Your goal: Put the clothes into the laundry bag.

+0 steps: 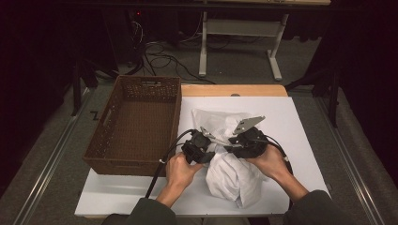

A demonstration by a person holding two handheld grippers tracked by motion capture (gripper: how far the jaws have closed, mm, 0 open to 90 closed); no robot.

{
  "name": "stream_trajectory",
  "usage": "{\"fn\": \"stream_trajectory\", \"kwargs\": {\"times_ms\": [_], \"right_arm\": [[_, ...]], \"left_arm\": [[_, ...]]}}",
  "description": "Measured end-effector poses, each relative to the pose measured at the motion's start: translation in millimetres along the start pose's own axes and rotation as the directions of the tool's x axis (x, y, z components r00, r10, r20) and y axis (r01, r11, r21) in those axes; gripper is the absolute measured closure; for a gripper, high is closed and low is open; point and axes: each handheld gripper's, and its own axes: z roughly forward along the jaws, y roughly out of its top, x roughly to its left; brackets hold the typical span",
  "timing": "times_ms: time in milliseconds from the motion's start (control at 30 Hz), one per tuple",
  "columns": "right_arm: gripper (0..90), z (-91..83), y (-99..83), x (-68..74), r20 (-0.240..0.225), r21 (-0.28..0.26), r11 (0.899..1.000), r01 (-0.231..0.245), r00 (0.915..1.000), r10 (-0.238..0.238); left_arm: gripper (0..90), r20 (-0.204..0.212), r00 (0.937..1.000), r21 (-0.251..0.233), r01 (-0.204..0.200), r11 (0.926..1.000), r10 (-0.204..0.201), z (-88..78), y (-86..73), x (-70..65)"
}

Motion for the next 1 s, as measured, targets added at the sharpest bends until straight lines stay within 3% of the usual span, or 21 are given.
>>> {"fn": "stream_trajectory", "kwargs": {"times_ms": [100,267,333,433,500,533,600,700,900,1000], "right_arm": [[86.4,-0.8,-1.2,-2.6,0.023,0.011,1.000,-0.003,0.9997,0.003],[90.0,-11.0,6.1,3.5,0.027,-0.031,0.999,0.036,0.9990,-0.035],[90.0,-16.5,10.9,8.5,0.025,-0.048,0.997,0.061,0.9979,-0.060],[90.0,-20.5,15.7,16.6,0.021,-0.048,0.994,0.094,0.9954,-0.093],[90.0,-19.3,15.4,19.0,0.018,-0.039,0.995,0.097,0.9952,-0.096],[90.0,-16.9,14.7,19.3,0.016,-0.029,0.995,0.096,0.9953,-0.095],[90.0,-10.8,12.0,17.2,0.020,-0.002,0.996,0.089,0.9959,-0.089],[90.0,-1.7,5.2,10.0,0.040,0.021,0.998,0.060,0.9973,-0.061],[89.9,3.1,-6.2,-3.1,0.035,0.019,1.000,0.004,0.9994,-0.004],[89.9,2.6,-5.9,-3.9,0.039,0.020,1.000,0.002,0.9992,-0.003]], "left_arm": [[79.4,0.003,0.9997,-0.022,-0.023,0.9995,0.024,-6.3,0.8,-6.7],[81.9,0.009,0.9981,-0.050,-0.060,0.9970,0.060,-15.8,12.3,-17.0],[82.2,0.010,0.9983,-0.063,-0.057,0.9964,0.058,-14.7,19.7,-17.3],[82.7,0.013,0.9997,-0.103,0.022,0.9944,-0.021,-5.8,30.9,0.8],[82.7,0.038,0.9951,-0.122,0.095,0.9879,-0.092,2.8,34.2,12.6],[82.3,0.029,0.9941,-0.120,0.107,0.9870,-0.104,8.1,35.4,15.7],[78.4,0.005,0.9936,-0.108,0.113,0.9877,-0.113,17.1,36.2,16.8],[65.3,-0.037,0.9945,-0.096,0.095,0.9908,-0.099,17.6,33.5,14.0],[48.0,-0.104,0.9942,-0.042,0.023,0.9988,-0.027,-4.8,18.9,-0.9],[46.2,-0.100,0.9942,-0.058,0.033,0.9978,-0.039,-19.9,10.3,-1.4]]}}
